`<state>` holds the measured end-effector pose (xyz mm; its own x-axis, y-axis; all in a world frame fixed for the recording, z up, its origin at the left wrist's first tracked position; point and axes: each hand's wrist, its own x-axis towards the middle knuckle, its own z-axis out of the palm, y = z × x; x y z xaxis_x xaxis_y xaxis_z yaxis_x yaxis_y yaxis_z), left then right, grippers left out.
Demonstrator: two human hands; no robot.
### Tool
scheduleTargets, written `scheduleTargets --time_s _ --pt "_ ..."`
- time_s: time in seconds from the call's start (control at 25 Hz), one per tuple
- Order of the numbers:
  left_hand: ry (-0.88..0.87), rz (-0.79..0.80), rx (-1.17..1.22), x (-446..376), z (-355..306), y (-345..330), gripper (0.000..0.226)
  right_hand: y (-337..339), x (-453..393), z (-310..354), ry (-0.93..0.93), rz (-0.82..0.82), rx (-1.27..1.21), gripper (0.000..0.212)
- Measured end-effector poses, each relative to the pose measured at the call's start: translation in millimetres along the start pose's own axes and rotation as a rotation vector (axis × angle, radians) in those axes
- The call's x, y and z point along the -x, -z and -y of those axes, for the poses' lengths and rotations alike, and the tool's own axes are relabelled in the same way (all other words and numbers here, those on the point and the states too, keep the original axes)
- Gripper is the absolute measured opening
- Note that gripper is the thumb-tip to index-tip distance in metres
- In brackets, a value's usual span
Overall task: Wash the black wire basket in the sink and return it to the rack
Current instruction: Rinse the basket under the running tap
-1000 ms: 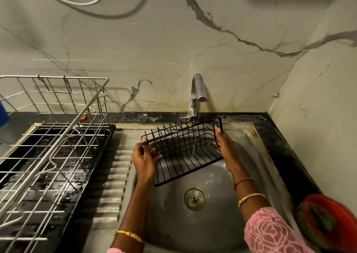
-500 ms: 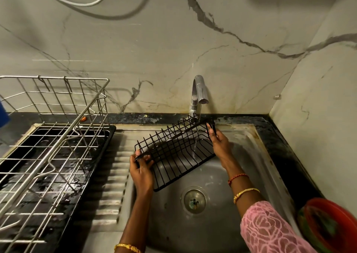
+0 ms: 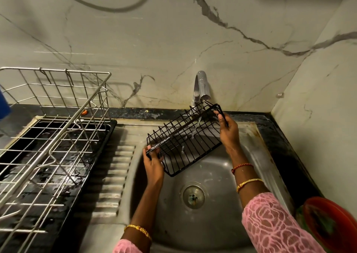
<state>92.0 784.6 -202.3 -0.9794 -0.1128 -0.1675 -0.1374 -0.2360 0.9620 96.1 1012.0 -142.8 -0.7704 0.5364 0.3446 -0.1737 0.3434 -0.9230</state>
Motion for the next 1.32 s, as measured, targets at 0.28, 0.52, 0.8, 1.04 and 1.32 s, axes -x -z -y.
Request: scheduleTargets --time_s 0.28,0.52,0.8,1.04,1.32 --pt "-0.017 0.080 -0.088 -1 -2 -23 0.038 24 -6 -3 0.023 -0.102 0.075 0.028" --pt "-0.033 0.117 -0.251 -13 7 -26 0.029 33 -3 -3 -0.022 -0.164 0.078 0.029" --pt "0.164 0.232 -0.211 -10 4 -16 0.047 34 9 -6 -0.132 -0.238 0.058 0.027" --pt "0.314 0.316 -0.207 -9 8 -6 0.053 36 14 -13 -0.183 -0.327 -0.007 0.027" --pt "0.397 0.334 -0.027 -12 5 -15 0.060 41 15 -10 -0.146 -0.345 -0.046 0.027"
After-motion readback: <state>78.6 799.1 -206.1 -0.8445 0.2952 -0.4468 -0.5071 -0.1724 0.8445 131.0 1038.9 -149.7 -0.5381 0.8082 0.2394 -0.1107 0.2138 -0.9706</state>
